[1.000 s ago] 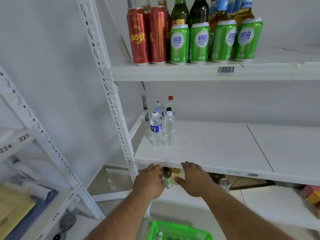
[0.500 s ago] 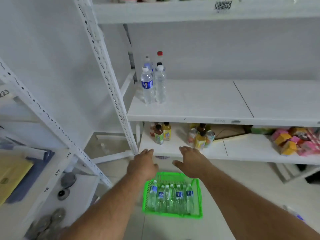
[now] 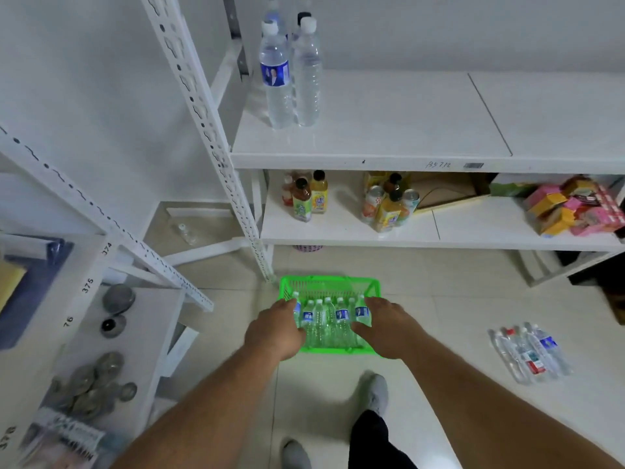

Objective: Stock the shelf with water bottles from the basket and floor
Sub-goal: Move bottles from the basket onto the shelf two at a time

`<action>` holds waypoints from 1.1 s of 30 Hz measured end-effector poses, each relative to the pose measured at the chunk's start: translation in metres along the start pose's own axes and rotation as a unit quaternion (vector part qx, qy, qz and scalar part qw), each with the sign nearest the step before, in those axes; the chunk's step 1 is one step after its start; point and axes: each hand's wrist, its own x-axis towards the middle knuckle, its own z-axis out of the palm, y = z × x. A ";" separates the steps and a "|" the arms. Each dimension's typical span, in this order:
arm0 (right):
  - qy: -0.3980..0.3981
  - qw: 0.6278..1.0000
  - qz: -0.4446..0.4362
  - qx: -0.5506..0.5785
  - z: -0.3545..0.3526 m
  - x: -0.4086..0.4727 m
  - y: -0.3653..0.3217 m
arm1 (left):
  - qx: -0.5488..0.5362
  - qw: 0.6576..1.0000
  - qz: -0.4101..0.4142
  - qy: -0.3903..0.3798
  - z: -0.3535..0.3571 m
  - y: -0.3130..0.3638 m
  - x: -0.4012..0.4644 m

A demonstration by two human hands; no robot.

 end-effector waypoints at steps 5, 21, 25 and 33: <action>-0.045 0.998 0.036 0.018 0.009 0.032 0.041 | -0.023 0.999 -0.015 -0.032 0.024 0.020 0.039; -0.121 0.986 0.090 0.078 0.133 0.286 0.154 | -0.179 0.972 -0.088 -0.125 0.223 0.027 0.277; -0.116 0.983 0.111 0.090 0.196 0.361 0.177 | -0.221 0.960 -0.108 -0.131 0.301 0.008 0.349; -0.091 0.967 0.184 0.153 0.316 0.482 0.226 | -0.308 0.930 -0.162 -0.116 0.438 -0.017 0.465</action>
